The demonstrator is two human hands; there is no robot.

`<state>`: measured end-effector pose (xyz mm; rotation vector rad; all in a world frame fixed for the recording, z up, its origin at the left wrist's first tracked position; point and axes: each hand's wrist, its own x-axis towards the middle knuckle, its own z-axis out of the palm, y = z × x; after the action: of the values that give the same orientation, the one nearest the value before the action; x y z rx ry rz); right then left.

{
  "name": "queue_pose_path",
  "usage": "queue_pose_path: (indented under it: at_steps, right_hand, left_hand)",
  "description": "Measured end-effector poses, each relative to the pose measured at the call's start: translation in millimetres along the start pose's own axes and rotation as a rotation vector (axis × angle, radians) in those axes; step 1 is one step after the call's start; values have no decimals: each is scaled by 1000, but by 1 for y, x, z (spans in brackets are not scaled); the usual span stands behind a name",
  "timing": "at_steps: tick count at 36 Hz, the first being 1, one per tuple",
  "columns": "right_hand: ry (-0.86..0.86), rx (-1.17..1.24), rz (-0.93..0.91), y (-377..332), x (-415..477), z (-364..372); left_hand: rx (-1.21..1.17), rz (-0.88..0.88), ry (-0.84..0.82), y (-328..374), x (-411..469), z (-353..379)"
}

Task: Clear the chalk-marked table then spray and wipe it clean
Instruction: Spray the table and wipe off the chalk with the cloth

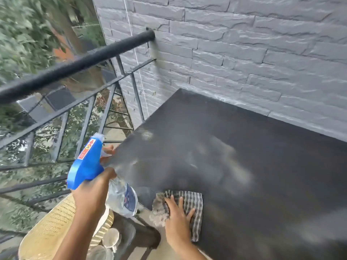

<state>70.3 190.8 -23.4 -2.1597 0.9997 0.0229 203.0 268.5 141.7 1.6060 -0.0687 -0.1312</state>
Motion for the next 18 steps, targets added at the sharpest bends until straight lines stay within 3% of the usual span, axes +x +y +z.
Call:
queue_pose_path:
  at_steps: [2,5,9,14,18]
  right_hand:
    - [-82,222,59,-17,9,-5]
    - [-37,604,159,-47,23,-13]
    - [-118,879,218,-90,44,-1]
    - [-250,950,219,-145,53,22]
    - [-292,902,237,-163,64,54]
  left_hand:
    - [-27,10,-8,0,9,-16]
    - [-66,0,39,-1,21,-39]
    - [-74,-39,152,-3,38,-74]
    - [-63,-76,308,-7,57,-120]
    - [-20,-78,336,-24,72,-147]
